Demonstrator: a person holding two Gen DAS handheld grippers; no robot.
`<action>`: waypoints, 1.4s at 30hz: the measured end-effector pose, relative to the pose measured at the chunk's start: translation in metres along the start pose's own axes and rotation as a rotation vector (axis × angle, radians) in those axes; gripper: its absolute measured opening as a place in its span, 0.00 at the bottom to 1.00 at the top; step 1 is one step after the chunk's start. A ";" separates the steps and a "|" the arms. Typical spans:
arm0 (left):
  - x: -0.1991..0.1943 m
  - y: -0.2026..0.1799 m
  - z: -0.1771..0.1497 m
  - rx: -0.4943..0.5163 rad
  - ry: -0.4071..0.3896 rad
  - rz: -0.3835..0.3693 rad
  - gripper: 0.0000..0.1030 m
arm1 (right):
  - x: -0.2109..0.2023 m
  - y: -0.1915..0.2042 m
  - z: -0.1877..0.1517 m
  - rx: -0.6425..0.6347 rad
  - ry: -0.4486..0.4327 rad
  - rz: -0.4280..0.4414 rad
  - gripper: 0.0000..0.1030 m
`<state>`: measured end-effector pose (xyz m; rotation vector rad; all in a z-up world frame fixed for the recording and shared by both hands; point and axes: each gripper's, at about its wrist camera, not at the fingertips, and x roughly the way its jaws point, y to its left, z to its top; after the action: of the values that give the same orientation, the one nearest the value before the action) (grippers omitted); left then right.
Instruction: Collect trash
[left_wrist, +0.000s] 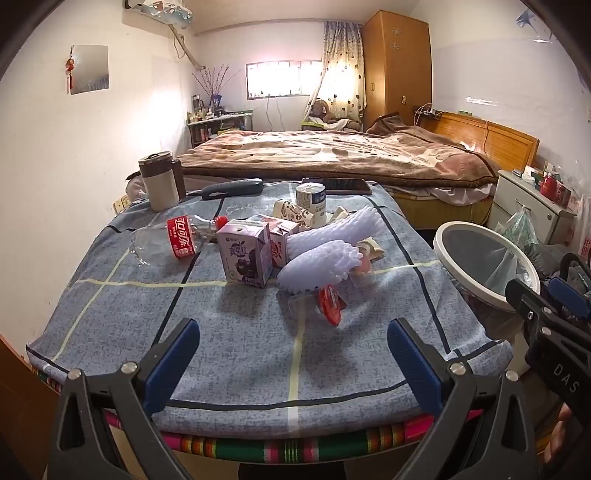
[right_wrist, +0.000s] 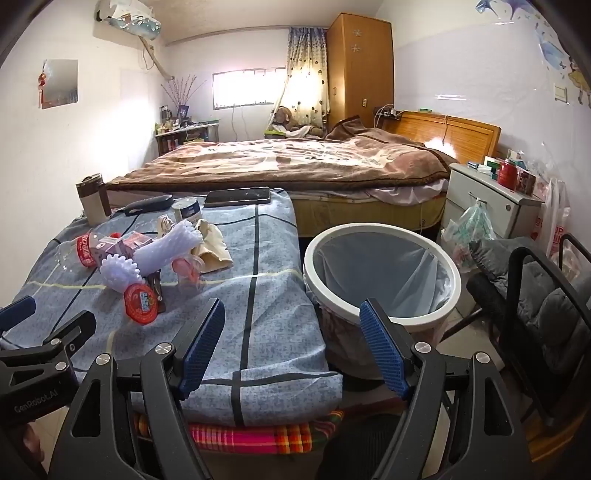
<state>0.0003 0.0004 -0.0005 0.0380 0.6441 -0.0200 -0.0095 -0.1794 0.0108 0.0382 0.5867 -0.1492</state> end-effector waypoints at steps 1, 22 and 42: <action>0.000 0.000 0.000 0.001 0.000 -0.001 1.00 | 0.000 0.000 0.000 -0.001 0.000 -0.001 0.74; 0.000 0.003 0.003 -0.001 0.004 -0.004 1.00 | 0.000 0.000 -0.001 -0.002 -0.001 -0.001 0.74; -0.001 0.002 0.001 -0.002 0.004 -0.005 1.00 | 0.000 0.001 -0.001 -0.006 -0.001 -0.004 0.74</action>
<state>-0.0001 0.0022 0.0009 0.0345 0.6484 -0.0243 -0.0099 -0.1778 0.0100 0.0308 0.5859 -0.1513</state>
